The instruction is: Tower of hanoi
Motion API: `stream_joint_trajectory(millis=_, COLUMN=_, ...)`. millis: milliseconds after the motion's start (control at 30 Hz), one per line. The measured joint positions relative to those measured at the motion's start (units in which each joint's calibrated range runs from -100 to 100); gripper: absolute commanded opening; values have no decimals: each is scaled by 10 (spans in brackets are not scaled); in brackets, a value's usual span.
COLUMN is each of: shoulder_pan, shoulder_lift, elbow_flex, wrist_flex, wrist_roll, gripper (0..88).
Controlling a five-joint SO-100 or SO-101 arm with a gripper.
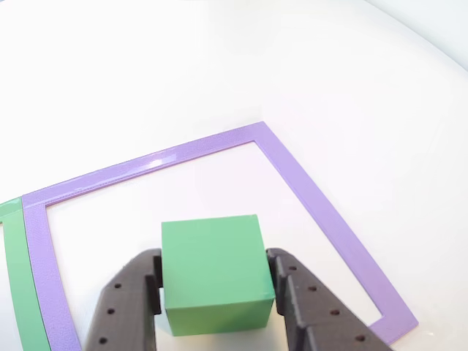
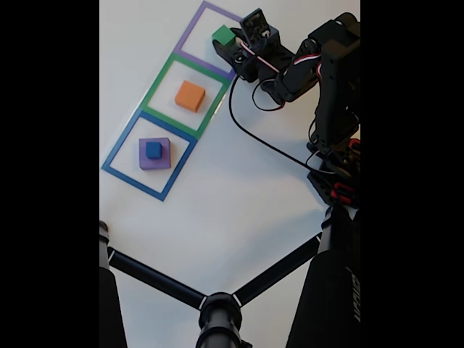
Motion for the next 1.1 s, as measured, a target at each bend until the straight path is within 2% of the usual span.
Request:
stream_joint_trajectory(millis=100, shoulder_pan=0, shoulder_lift=5, elbow_flex=0, wrist_flex=-4, wrist_roll=-2, gripper=209)
stream_joint_trajectory(millis=267, shoulder_pan=0, shoulder_lift=6, elbow_flex=0, wrist_flex=-4, wrist_roll=-2, gripper=223)
stream_joint_trajectory(millis=467, shoulder_pan=-4, shoulder_lift=-27, elbow_flex=14, wrist_flex=27, wrist_roll=-2, gripper=192)
stream_joint_trajectory(millis=533, shoulder_pan=-7, shoulder_lift=-75, elbow_flex=26, wrist_flex=72, wrist_roll=-2, gripper=139)
stream_joint_trajectory(millis=667, shoulder_pan=-11, shoulder_lift=-222, elbow_flex=27, wrist_flex=234, wrist_roll=-2, gripper=2)
stream_joint_trajectory(millis=900, shoulder_pan=-14, shoulder_lift=-504, elbow_flex=-36, wrist_flex=659, wrist_roll=0, gripper=0)
stream_joint_trajectory(millis=1100, shoulder_pan=-77, shoulder_lift=-656, elbow_flex=-109, wrist_flex=931, wrist_roll=-2, gripper=0)
